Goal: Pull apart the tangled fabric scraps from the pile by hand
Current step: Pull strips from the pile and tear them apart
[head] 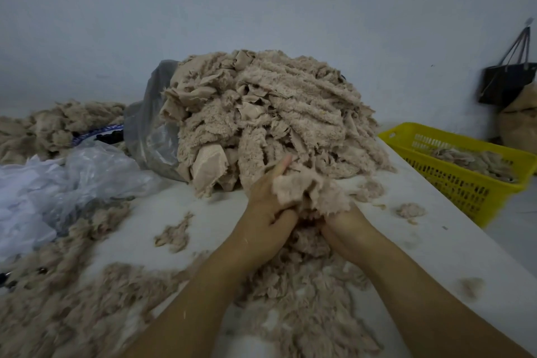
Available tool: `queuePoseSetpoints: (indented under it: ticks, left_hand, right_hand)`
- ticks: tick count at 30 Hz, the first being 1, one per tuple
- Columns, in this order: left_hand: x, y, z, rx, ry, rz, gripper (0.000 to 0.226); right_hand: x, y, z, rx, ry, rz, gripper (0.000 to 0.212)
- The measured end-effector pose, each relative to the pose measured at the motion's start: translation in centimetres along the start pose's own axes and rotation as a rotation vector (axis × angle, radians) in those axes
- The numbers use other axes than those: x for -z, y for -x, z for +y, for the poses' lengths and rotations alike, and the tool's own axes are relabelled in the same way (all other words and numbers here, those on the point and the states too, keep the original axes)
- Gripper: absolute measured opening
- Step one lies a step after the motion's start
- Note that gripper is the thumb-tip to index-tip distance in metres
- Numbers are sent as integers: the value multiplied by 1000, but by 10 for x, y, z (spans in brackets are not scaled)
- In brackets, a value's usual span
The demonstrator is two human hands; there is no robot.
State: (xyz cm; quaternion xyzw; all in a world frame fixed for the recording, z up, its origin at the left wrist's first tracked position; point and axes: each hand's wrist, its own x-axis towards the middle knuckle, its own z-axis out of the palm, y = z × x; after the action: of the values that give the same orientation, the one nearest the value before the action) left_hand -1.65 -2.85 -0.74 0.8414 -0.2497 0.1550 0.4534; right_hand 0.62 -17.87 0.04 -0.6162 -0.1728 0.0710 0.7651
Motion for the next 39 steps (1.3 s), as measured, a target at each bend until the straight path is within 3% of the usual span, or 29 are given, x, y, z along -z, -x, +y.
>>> queuePoseSetpoints:
  ticks: [1, 4, 8, 14, 18, 21, 24, 27, 29, 31, 33, 39]
  left_hand:
    - [1, -1, 0, -19, 12, 5, 45]
    - [2, -3, -5, 26, 74, 42, 30]
    - [3, -2, 0, 136, 72, 41, 28]
    - [13, -4, 3, 310, 111, 305, 50]
    - [13, -5, -3, 383, 168, 363, 34]
    - [13, -6, -5, 346, 186, 354, 29]
    - [11, -7, 0, 294, 233, 233, 16]
    - [6, -5, 0, 353, 320, 83, 54]
    - [4, -4, 0, 384, 419, 29, 54]
    - [2, -3, -2, 399, 487, -3, 38]
    - [1, -4, -5, 432, 475, 21, 14]
    - [11, -8, -12, 587, 424, 238, 12]
  right_hand:
    - [1, 1, -4, 13, -47, 6, 21]
    - [9, -1, -7, -3, -198, 68, 30]
    - [13, -3, -7, -21, -261, 82, 29]
    - [18, -7, -6, -114, -510, 180, 26]
    - [22, -7, -9, -106, -571, 165, 35]
    - [25, -8, -9, -105, -628, 156, 34]
    - [22, -5, -11, -114, -694, 75, 40]
    - [19, -4, -10, -134, -666, 30, 46]
    - [18, -5, -10, -149, -663, 49, 47]
    - [18, -6, -10, -151, -691, 107, 42]
    - [17, -6, -13, -131, -675, 146, 28]
    - [21, -7, -15, -94, -628, 234, 39]
